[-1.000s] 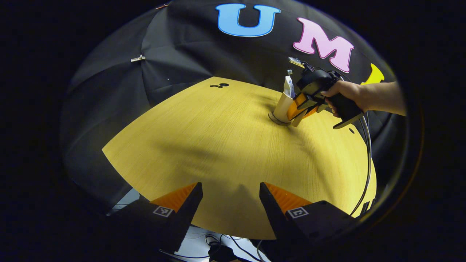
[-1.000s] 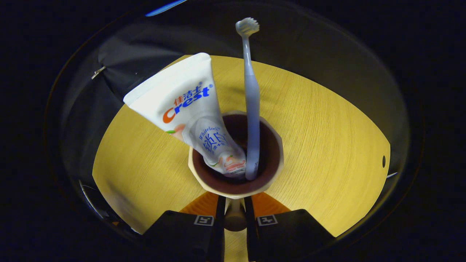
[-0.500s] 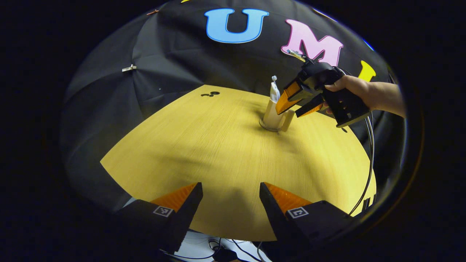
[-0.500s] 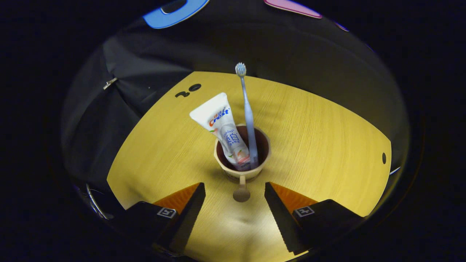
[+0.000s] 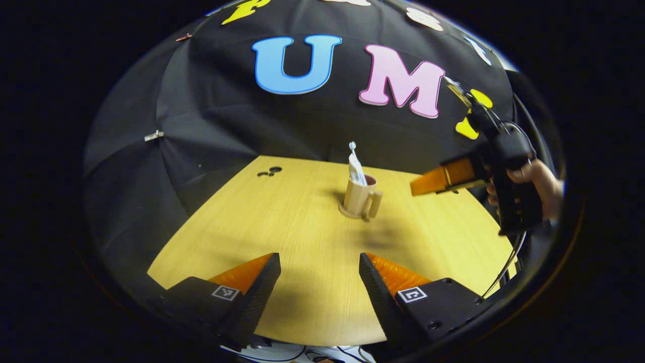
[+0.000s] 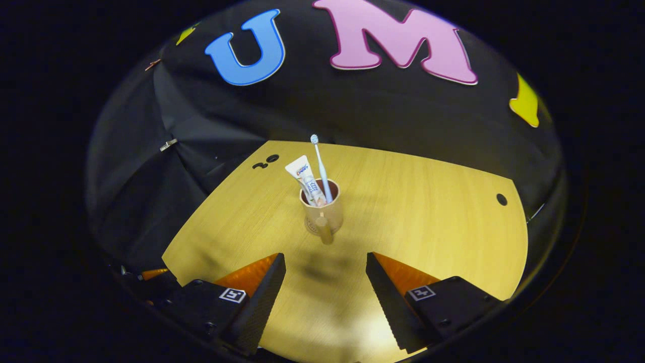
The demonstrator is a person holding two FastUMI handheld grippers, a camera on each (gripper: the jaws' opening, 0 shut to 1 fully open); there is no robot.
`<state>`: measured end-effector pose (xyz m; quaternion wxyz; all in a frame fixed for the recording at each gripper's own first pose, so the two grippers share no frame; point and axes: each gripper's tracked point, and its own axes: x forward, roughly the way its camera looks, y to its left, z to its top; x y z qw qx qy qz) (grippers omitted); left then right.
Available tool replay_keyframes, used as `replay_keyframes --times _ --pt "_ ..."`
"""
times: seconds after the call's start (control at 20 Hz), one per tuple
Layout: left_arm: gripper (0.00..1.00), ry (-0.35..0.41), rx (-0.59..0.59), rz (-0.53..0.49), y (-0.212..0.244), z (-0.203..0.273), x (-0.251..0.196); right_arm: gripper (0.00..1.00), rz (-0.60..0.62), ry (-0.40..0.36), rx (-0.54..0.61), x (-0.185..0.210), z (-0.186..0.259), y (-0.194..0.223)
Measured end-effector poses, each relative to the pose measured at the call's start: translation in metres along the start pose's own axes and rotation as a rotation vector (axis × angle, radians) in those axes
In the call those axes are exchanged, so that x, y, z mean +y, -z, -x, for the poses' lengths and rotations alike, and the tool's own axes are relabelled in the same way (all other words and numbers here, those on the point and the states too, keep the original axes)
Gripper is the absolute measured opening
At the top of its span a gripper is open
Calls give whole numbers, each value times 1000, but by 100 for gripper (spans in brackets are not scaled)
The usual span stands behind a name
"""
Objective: Put the toothbrush and toothpaste on the desktop into the cup, then pick up the cup and place it on the coaster on the desktop.
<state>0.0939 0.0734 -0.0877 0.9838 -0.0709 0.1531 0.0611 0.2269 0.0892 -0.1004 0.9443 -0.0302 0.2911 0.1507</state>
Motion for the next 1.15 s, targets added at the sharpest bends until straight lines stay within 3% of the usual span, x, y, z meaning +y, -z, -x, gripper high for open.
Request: replay_keyframes --times 0.15,0.3,0.6,1.0,1.15 --pt "98 29 -76 -1 -45 11 -9 99 -44 72 -143 -19 55 -12" --pt "98 40 -58 19 -57 33 -19 99 -67 143 -274 -33 113 -20" --pt "98 70 -132 15 -73 92 -38 98 -167 263 -524 -48 220 -18" --pt "98 122 -163 50 -52 161 -55 98 -264 314 -496 -20 326 81" --pt "97 98 -227 44 -53 177 -49 98 -254 326 -507 -16 335 94"
